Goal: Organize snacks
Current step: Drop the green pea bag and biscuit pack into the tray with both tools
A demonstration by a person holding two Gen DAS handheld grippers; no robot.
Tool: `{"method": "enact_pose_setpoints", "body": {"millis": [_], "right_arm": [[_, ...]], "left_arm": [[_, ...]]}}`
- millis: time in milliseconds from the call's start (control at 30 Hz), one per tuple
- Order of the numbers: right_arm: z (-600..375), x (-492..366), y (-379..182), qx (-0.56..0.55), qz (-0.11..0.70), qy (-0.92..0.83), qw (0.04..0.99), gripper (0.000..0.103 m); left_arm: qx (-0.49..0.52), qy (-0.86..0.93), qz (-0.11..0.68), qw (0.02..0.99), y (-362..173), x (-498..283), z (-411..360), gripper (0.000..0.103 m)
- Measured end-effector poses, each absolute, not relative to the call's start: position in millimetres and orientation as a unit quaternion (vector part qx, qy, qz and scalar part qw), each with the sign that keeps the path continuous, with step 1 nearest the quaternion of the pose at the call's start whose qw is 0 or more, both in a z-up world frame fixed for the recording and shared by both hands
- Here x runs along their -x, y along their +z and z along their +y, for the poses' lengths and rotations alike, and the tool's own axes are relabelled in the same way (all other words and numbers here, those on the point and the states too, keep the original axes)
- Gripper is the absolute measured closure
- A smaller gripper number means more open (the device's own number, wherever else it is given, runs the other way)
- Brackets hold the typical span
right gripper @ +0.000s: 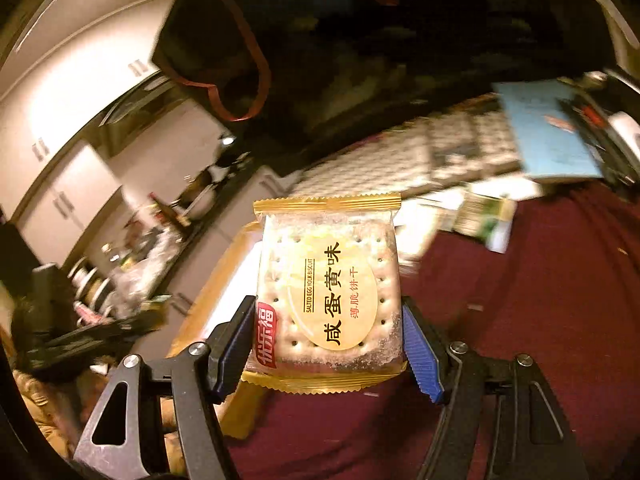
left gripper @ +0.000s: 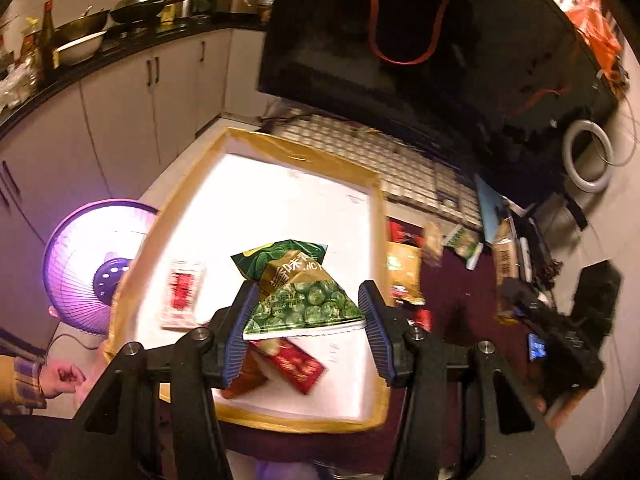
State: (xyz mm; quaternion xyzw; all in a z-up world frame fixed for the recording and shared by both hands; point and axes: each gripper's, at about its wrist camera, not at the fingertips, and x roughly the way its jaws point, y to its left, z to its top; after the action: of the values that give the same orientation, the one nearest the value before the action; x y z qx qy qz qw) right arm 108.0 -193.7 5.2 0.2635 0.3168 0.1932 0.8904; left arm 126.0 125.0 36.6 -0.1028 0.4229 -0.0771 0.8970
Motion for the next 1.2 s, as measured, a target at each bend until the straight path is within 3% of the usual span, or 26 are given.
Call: {"method": "enact_pose_setpoints", "body": {"millis": [300,567,1200], "right_arm": [[-106.7,-153.0,28.4,-0.202,0.374,0.233,0.875,0.033],[-45.4,-219.7,14.5,-0.135,0.427,0.217,0.867,0.033],[15.4,-263.1,-22.5,-0.037,0.485,0.169,0.857,0.032]], "left_arm": [[0.128,-0.078,0.449,0.881,6.9,-166.8,145.2,0.053],[0.123,-0.066,0.486,0.863,-33.8,-195.2,147.2,0.053],[0.081,-0.05,0.515,0.852,-48.6,-189.8,149.5,0.052]]}}
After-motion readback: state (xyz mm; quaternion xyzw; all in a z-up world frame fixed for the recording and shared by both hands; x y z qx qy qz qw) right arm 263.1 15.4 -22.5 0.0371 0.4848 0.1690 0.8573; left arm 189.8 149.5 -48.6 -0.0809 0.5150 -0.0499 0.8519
